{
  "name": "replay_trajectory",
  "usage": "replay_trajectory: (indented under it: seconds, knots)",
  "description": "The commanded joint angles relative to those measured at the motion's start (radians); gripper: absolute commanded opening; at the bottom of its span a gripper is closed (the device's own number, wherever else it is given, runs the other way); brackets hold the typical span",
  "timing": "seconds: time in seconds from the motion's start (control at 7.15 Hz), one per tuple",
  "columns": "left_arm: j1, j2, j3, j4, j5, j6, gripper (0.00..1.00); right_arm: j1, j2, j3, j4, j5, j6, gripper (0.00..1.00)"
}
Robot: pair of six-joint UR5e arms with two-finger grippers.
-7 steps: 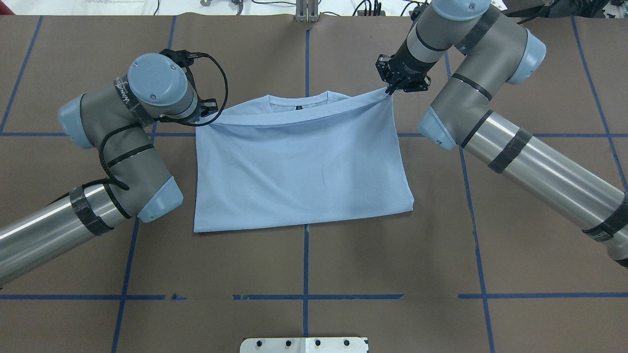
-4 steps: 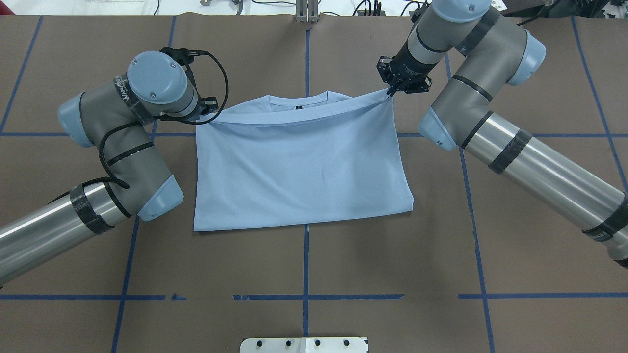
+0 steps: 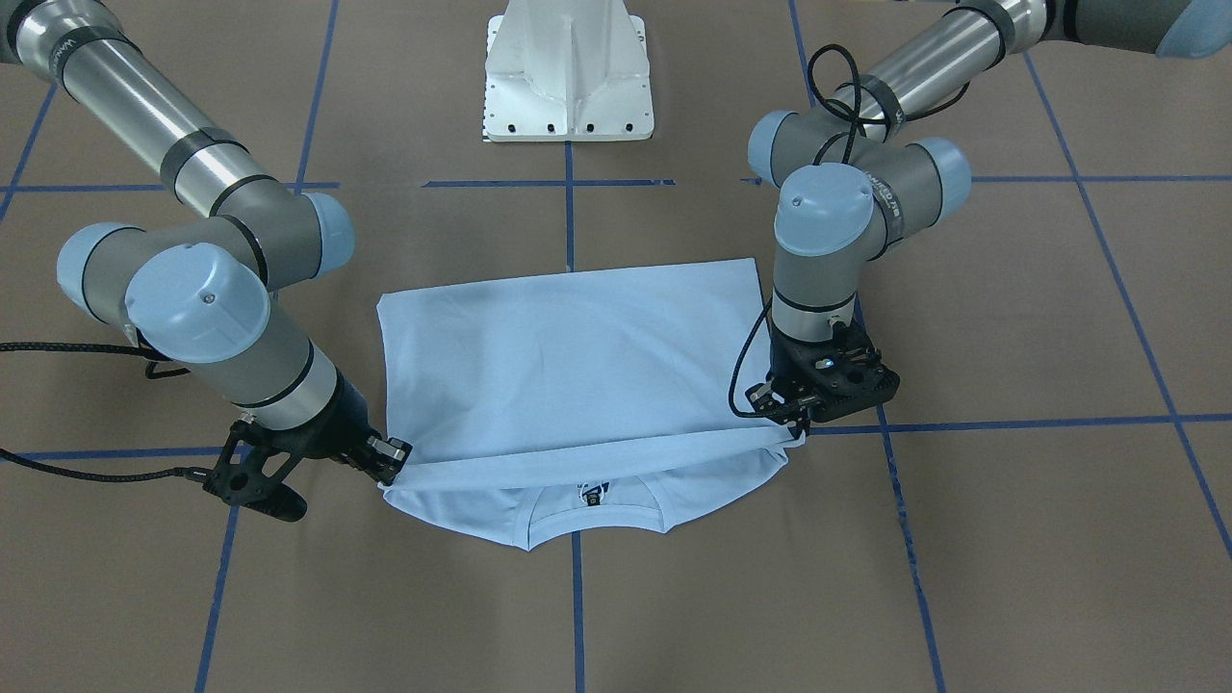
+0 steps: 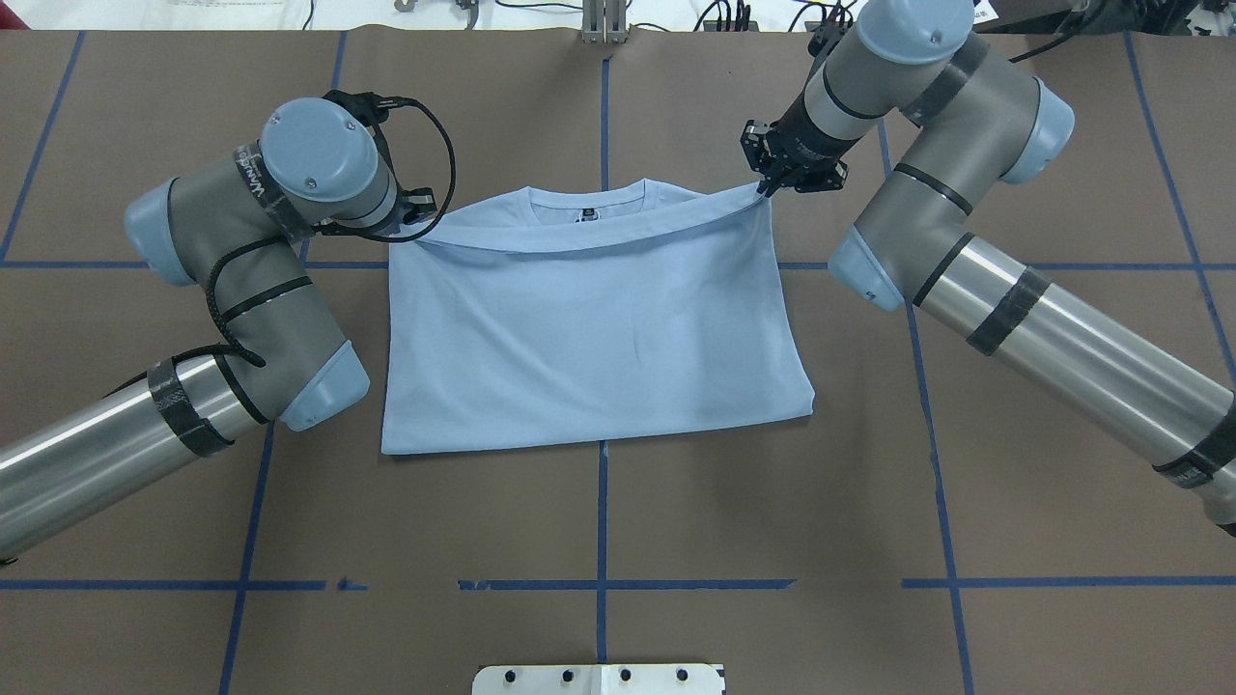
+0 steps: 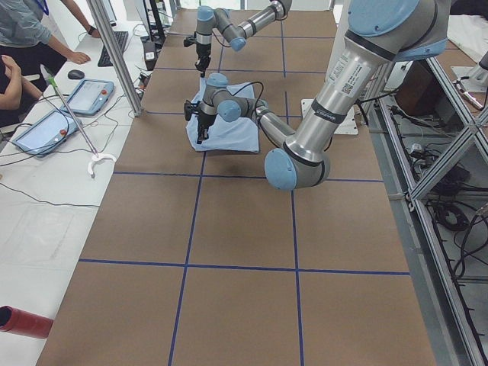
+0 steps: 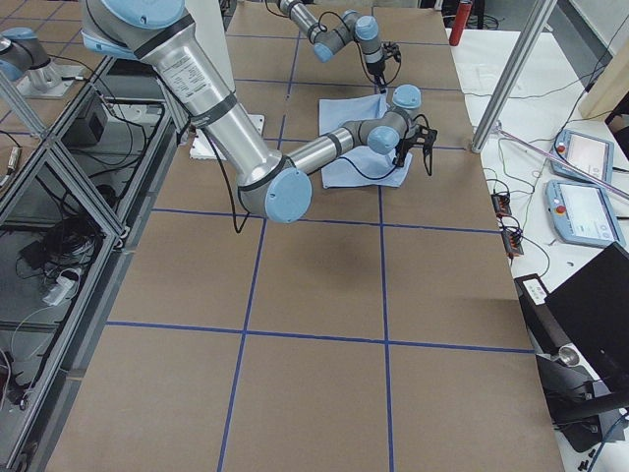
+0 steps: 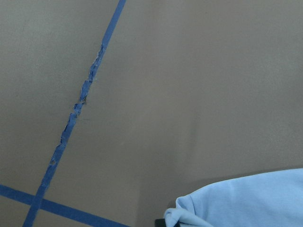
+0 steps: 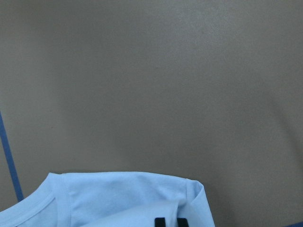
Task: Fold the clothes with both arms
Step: 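Move the right gripper to the folded shirt's side edge while the left gripper holds position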
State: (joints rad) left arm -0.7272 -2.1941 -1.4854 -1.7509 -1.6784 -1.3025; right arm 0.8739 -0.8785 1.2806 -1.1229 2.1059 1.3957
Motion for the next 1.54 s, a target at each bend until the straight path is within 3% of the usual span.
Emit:
replay_trajectory:
  seconds: [0.0, 0.28, 0.42, 0.7, 0.84, 0.98, 1.4]
  knots:
    - [-0.001, -0.006, 0.005, 0.002, 0.002, -0.003, 0.99, -0.003, -0.02, -0.014, 0.066, -0.001, -0.007, 1.0]
    - [-0.004, -0.004, -0.021, 0.004, -0.004, 0.005, 1.0, -0.001, -0.034, 0.04, 0.068, 0.006, -0.044, 1.0]
    - [-0.003, 0.013, -0.097, 0.008, -0.007, 0.005, 0.99, -0.024, -0.107, 0.143, 0.064, 0.005, -0.04, 1.0]
    - [0.0, 0.045, -0.15, 0.005, -0.012, 0.008, 1.0, -0.123, -0.292, 0.354, 0.06, -0.03, -0.038, 1.0]
    - [0.0, 0.045, -0.16, 0.008, -0.049, 0.011, 1.0, -0.195, -0.374, 0.429, 0.06, -0.1, -0.038, 1.0]
    - [0.0, 0.045, -0.176, 0.013, -0.056, 0.093, 1.0, -0.249, -0.423, 0.463, 0.058, -0.153, -0.037, 1.0]
    - [-0.005, 0.056, -0.187, 0.046, -0.116, 0.112, 1.0, -0.302, -0.456, 0.465, 0.06, -0.172, -0.037, 1.0]
